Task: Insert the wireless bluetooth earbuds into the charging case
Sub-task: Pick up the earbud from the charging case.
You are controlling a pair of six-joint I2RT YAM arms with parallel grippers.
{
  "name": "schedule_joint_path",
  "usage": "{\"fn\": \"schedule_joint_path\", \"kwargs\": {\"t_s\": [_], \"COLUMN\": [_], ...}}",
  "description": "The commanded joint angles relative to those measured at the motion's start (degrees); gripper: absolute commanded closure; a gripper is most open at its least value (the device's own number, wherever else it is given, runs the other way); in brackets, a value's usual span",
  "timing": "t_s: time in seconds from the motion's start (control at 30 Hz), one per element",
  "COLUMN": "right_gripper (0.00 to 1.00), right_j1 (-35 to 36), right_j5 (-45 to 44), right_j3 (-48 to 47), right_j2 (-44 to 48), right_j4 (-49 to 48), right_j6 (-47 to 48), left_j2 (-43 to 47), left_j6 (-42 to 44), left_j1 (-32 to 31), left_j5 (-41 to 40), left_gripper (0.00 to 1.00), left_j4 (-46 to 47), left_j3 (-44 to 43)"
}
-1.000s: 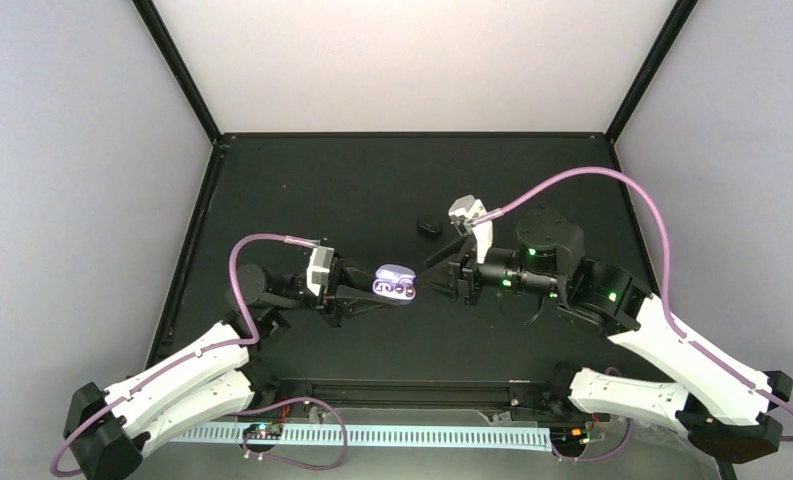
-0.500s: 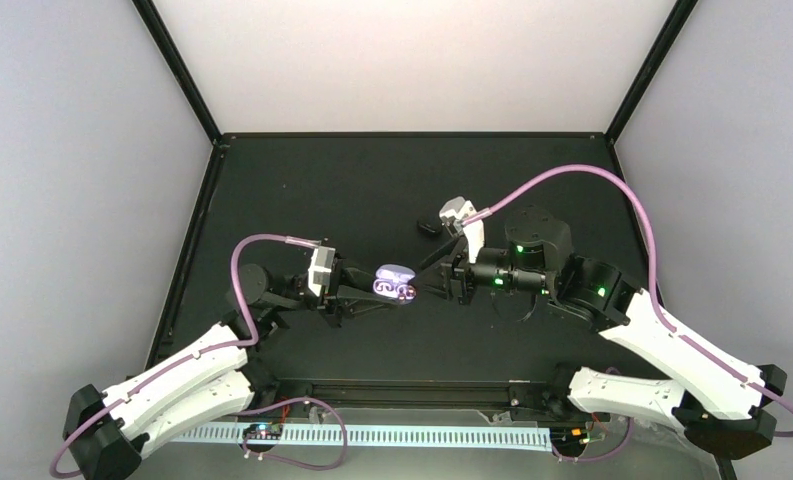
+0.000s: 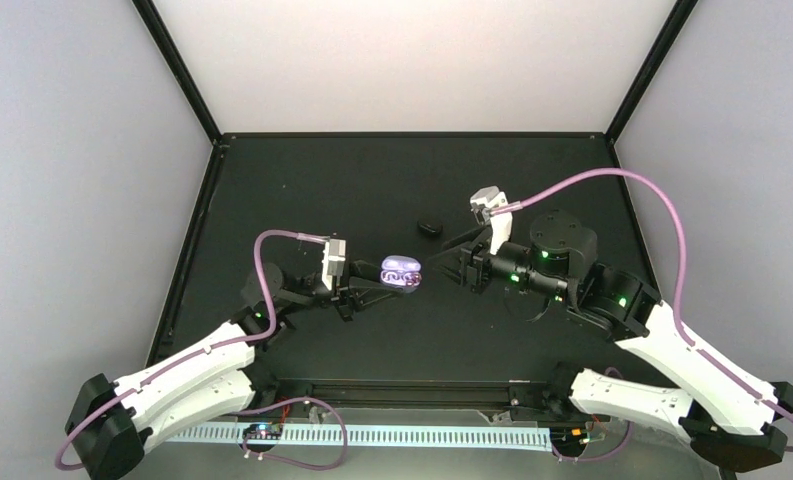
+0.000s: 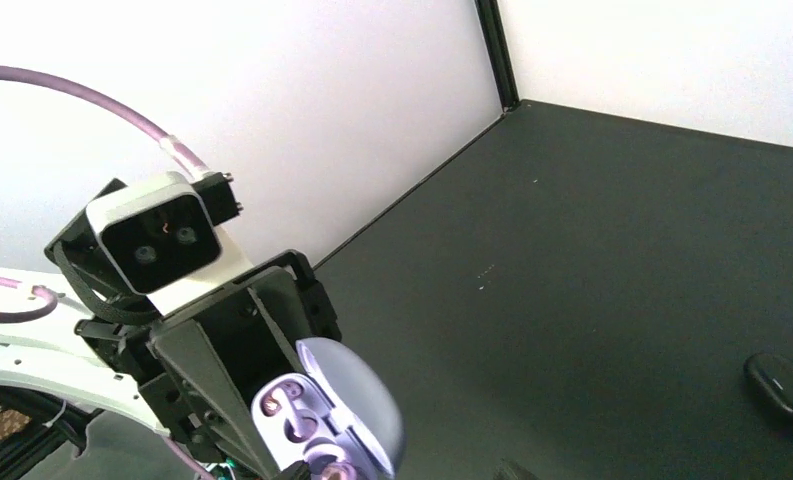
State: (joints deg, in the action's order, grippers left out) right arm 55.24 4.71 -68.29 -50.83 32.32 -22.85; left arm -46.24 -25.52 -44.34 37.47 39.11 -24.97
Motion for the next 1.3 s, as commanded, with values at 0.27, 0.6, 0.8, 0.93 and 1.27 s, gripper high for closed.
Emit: {"fn": "schedule_joint_path", "kwargs": {"t_s": [0.27,0.6,0.8,0.93,1.27], "right_gripper": [0.64,0.69,0.74,0.77,0.81], "right_j1": [-0.7,-0.7,-0.7,-0.7,-0.7], "right_j5": [6.8,7.9,8.7,9.0,9.2], "right_j3": [-3.3,-4.1,-4.5,-4.4,-4.2], "right_j2": [-5.3,-6.8,-7.6,-8.3,-8.6], "right_j4": [2.9,3.7,4.1,4.2,4.1], "right_j6": [0.4,0.3,0.2,0.2,0.0], "left_j2": [-0.9,-0.4,-0.1,-0.1,0.2], "left_j6": [1.1,2.0,2.4,2.7,2.8], "left_j1": [-0.3,-0.2,-0.2,-0.2,-0.2], "left_j5": [-1.9,-1.8,-2.5,-2.7,-3.0], "left_gripper": [0.98,0.98,0.99,0.98,0.98], "left_j4": [1.9,0.8,0.1,-0.1,-0.4], "left_j3": [-0.8,-0.8,-0.8,-0.9,-0.9]}}
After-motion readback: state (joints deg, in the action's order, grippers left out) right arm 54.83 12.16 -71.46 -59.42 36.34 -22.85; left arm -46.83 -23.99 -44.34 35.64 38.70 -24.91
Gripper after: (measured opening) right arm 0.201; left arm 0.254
